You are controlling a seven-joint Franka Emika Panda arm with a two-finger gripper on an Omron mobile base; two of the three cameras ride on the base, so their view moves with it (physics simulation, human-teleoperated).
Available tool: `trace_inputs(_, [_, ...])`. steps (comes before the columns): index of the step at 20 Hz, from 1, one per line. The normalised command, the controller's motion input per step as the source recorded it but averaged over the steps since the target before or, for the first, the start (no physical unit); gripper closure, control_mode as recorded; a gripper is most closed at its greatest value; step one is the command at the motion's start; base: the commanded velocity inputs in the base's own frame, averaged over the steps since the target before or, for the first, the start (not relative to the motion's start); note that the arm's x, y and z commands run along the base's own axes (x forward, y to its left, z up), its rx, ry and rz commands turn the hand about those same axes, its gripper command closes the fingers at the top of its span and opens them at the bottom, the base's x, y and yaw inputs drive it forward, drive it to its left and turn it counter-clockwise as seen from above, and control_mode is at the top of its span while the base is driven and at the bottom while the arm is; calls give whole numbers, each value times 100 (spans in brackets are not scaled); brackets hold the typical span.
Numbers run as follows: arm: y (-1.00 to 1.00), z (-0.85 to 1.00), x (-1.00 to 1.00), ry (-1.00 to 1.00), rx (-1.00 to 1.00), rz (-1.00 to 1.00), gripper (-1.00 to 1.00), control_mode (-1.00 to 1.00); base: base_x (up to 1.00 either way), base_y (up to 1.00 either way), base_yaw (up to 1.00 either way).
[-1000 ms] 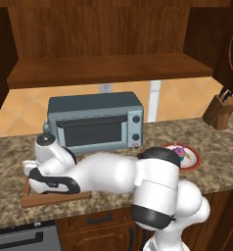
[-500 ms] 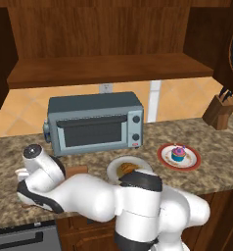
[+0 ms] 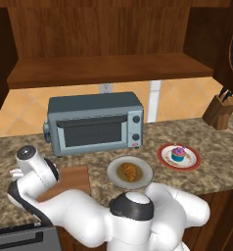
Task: From the different types of pastries on the counter, select a croissant and place it on the cutting board. Then retrieve a jar of jam from the cabinet and place it alongside the croissant on the cutting board.
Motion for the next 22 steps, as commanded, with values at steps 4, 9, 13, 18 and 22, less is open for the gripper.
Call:
trace_inputs(4, [-1,-33,0,0,1,1,100,-100,0,0,0])
trace_inputs(9, [16,-39,0,6,0,1,100,-100,0,0,0])
trace_inputs(13, [31,-13,6,8,-1,2,-100,-100,0,0,0])
trace_inputs(18, [0,11,0,0,0,2,-100,-100,0,0,0])
trace_inputs(22, [0,2,0,0,0,0,-100,-100,0,0,0])
